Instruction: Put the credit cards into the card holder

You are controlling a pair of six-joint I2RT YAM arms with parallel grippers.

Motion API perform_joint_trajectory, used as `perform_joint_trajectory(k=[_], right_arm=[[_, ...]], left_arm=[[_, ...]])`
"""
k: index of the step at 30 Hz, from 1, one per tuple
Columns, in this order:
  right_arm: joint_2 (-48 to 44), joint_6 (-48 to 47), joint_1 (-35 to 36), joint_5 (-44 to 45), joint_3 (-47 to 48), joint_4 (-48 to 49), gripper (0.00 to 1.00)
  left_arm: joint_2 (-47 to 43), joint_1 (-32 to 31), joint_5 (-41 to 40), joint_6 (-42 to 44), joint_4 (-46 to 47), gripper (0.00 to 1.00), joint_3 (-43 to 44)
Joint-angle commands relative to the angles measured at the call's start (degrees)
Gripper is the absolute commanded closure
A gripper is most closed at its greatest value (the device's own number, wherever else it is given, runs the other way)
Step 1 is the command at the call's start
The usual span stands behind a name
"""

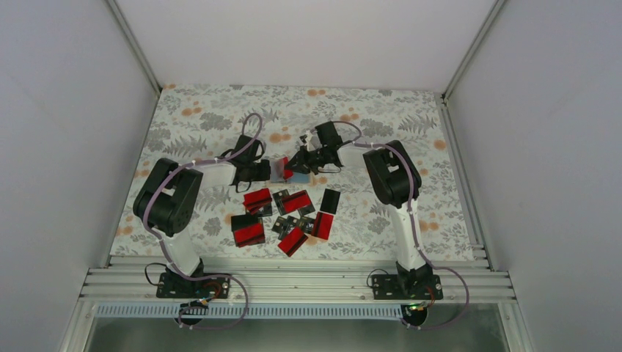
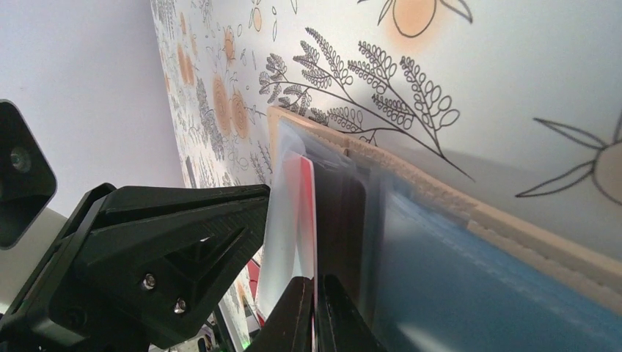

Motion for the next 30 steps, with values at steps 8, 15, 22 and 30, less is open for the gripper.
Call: perform_joint_trajectory(k=[8,15,22,30], right_arm=[[0.40,2.29,2.92,3.94,-3.37,2.75,0.96],[-2.78,-1.58,1.59,7.00,-3.60,-2.35,0.96],[-4.41,-4.42,0.98,7.04,-2.64,-5.99,0.96],[-6.66,-6.73,0.08,7.84,-4.11,-8.19,0.96]], left_arm=[[0.17,-0.50,2.71,-1.76,-1.61,0.95,-2.65],[-0.12,-0.40,1.02,-1.30,-1.88,0.95,-3.05],[-0.26,-0.46,-0.94,-0.80,-2.14,0.98,-3.29],[-0.10,-0.49,-1.82,-0.40,-2.31,0.98,-3.10]])
